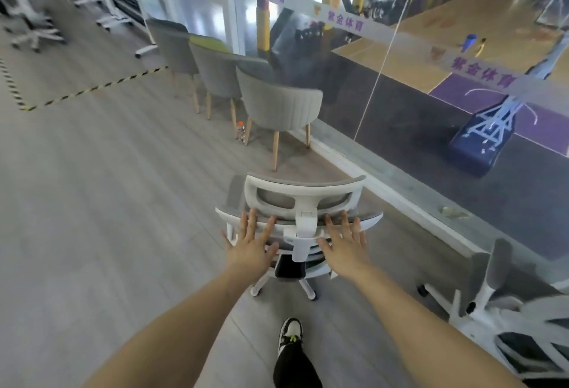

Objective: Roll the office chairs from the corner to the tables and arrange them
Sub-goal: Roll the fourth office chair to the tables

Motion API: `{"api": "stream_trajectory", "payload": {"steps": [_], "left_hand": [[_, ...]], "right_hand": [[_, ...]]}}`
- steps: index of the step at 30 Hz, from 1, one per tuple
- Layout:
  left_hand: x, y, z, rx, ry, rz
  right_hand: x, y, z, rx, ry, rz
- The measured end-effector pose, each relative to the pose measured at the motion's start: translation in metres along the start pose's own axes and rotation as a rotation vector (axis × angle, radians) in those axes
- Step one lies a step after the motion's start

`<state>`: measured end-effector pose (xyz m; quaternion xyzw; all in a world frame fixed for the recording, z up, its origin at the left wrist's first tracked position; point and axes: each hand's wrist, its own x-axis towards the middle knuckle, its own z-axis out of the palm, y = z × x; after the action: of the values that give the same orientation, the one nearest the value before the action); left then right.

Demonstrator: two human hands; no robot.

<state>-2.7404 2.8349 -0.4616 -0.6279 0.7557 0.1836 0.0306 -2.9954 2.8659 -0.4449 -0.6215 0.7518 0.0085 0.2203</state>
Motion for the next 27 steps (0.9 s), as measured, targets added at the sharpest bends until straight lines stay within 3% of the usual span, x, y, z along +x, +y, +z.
{"api": "stream_trajectory", "payload": {"steps": [8, 17, 20, 23, 27], "left_hand": [[-0.058, -0.067, -0.010, -0.123, 0.025, -0.254], [-0.059, -0.146, -0.040, -0.187, -0.034, -0.427], [-0.057, -0.173, -0.052, -0.216, 0.016, -0.489], [-0.049, -0.204, -0.064, -0.296, 0.134, -0.668], [-0.028, -0.255, -0.087, -0.368, 0.152, -0.817]], "right_hand": [[-0.014, -0.086, 0.018, -0.030, -0.055, -0.156], [0.038, -0.175, 0.027, -0.086, -0.080, -0.348], [0.061, -0.204, 0.027, -0.042, 0.027, -0.385], [0.092, -0.234, 0.020, 0.084, 0.121, -0.364], [0.150, -0.277, 0.020, 0.073, 0.070, -0.450]]}}
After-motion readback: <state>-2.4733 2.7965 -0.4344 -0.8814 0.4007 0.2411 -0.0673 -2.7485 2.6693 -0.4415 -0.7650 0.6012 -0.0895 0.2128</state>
